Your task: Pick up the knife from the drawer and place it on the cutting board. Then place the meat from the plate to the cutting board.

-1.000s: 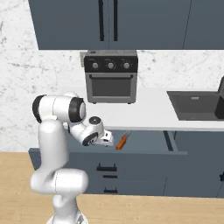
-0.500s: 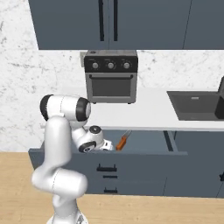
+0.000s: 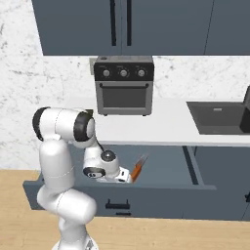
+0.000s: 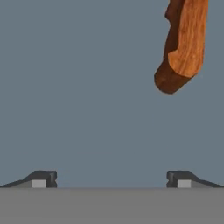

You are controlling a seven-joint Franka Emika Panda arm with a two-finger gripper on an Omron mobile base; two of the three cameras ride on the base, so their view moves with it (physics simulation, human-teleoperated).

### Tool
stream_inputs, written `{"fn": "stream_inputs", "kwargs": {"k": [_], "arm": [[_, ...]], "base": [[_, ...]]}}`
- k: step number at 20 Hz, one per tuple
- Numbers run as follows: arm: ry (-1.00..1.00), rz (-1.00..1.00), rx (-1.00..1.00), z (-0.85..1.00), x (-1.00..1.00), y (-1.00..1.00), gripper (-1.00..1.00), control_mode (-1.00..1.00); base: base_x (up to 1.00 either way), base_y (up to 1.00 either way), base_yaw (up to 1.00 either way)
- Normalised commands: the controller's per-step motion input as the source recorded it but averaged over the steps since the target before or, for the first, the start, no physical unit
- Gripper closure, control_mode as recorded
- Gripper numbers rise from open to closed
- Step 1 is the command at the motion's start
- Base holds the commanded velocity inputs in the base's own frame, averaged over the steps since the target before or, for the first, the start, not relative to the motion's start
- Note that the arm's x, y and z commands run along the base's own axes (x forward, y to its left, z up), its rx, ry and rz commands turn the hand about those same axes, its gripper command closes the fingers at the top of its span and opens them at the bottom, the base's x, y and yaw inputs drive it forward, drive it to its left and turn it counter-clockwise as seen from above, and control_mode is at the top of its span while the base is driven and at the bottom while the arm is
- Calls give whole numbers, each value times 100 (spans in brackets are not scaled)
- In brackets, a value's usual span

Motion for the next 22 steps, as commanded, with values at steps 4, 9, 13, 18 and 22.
{"fn": "stream_inputs", "kwargs": {"k": [4,9,13,18,22], "arm": [[0,-14,0,76,-24,-63,-100,-100],[0,-21,0,47,98,-41,-100,-100],[0,-18,0,36,100,-29,-100,-100],[16,-14,0,5,91,-28,-100,-100],[25,-8,2,0,42,-21,-100,-100]], "base": [[0,0,0],[0,0,0],[0,0,0],[0,0,0],[0,0,0]]}}
